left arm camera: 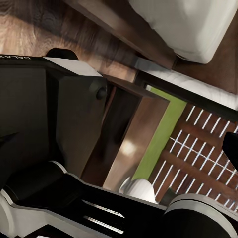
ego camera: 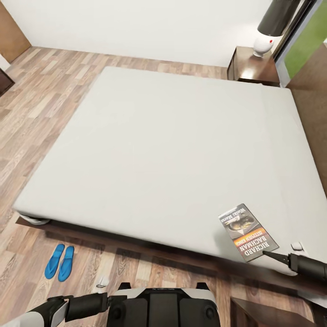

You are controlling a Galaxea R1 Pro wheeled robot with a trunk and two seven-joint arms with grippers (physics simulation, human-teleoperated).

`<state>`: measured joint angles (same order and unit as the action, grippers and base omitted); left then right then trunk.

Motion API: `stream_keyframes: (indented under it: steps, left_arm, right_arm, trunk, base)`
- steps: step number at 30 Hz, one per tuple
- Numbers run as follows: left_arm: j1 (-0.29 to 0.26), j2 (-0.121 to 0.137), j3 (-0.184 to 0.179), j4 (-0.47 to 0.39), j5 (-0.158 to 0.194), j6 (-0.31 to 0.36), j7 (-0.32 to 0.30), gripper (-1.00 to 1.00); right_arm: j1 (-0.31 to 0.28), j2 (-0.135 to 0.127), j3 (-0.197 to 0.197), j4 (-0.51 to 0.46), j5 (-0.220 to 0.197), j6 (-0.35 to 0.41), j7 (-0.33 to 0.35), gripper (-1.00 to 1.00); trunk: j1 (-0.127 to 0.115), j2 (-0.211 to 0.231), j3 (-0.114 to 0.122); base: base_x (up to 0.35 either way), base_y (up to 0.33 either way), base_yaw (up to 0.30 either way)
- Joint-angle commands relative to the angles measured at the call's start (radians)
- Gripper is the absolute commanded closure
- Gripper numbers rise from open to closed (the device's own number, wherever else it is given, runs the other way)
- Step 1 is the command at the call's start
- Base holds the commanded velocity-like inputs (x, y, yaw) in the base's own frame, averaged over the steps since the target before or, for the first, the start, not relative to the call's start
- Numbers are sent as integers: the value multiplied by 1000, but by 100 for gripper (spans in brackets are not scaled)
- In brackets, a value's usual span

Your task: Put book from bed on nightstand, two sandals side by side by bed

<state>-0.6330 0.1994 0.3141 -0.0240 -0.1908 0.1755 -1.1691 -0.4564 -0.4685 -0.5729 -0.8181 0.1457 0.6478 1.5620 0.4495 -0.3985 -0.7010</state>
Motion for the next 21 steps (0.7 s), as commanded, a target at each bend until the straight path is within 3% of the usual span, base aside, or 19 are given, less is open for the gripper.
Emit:
stream_keyframes:
  steps: [1, 21]
  left_arm:
    - [-1, 0, 8, -1, -9, 10, -4, -100]
    - [-1, 0, 8, -1, -9, 10, -4, -100]
  right_arm:
    - [-1, 1, -4, -1, 10, 10, 9, 100]
    - [-1, 1, -4, -1, 11, 10, 9, 100]
  trunk:
    - [1, -2, -1]
    - [1, -2, -1]
  base:
    - [0, 0, 294]
    - [0, 0, 294]
